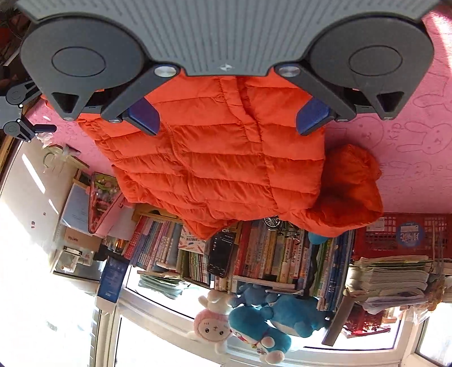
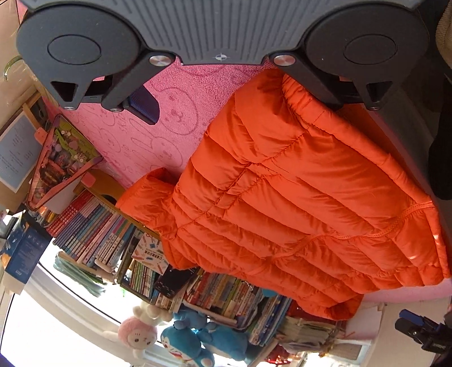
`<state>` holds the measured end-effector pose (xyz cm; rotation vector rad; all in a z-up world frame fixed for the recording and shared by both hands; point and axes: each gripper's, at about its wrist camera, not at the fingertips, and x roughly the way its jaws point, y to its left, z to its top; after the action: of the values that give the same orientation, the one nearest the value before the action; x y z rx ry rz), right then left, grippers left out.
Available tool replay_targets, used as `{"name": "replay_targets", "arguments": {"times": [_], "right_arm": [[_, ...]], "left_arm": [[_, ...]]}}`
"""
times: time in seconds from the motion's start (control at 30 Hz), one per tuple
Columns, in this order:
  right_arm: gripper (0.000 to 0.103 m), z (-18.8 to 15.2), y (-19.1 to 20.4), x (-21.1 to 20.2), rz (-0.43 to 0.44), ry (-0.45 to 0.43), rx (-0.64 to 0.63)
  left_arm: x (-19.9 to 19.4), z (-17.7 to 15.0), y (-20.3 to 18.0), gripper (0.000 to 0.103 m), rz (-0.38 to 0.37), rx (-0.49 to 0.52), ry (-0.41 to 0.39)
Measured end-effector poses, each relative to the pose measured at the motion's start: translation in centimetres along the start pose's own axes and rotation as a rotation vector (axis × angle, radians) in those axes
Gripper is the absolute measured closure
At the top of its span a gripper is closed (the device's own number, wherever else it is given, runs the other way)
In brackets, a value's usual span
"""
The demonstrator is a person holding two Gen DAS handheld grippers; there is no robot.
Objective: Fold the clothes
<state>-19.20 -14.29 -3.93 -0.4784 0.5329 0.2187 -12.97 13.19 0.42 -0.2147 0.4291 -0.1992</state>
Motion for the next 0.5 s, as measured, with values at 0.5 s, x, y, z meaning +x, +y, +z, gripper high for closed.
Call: {"name": "replay_targets", "arguments": {"times": [0.5], "right_arm": [[0.003, -1.0, -5.4, -4.4, -0.055, -0.056, 0.547]], "left_arm": [[6.4, -4.6, -2.7, 0.0, 0.302, 0.103, 0.095]]}}
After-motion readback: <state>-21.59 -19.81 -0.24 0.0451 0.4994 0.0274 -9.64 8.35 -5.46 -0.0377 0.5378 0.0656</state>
